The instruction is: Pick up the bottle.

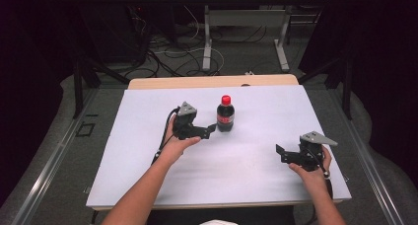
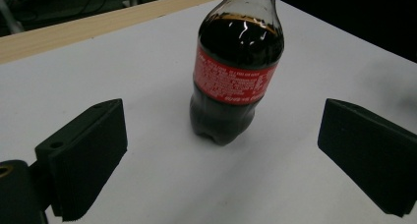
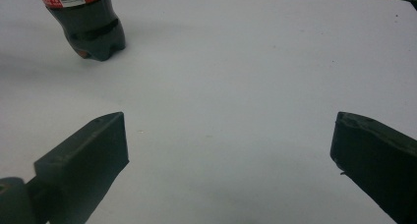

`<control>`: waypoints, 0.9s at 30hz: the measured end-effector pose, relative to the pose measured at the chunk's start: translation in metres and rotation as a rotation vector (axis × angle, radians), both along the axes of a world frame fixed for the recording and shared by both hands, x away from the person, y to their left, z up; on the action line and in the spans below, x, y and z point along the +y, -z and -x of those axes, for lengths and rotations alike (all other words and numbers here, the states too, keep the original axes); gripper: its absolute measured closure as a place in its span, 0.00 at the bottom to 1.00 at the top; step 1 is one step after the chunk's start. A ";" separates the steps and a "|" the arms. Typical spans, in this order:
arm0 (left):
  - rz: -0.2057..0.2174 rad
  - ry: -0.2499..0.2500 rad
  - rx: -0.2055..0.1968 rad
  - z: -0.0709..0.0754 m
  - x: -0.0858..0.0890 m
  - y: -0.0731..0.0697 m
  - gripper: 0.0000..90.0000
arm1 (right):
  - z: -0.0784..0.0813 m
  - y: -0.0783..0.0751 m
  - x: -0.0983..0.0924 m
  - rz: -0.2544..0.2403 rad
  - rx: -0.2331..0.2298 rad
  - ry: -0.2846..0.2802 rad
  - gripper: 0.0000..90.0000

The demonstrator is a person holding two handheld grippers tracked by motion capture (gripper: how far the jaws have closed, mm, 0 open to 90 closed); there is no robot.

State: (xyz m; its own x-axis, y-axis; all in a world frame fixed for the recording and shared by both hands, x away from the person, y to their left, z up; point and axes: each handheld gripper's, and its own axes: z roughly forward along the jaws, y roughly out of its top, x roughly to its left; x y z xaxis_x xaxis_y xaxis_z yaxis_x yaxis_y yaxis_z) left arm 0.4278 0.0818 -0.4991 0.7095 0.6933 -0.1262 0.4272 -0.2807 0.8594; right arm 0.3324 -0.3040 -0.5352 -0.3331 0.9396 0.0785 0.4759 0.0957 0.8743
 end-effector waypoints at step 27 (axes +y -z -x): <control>-0.026 0.027 0.018 -0.045 -0.066 0.025 0.17 | -0.001 0.002 -0.003 0.002 -0.001 -0.010 0.01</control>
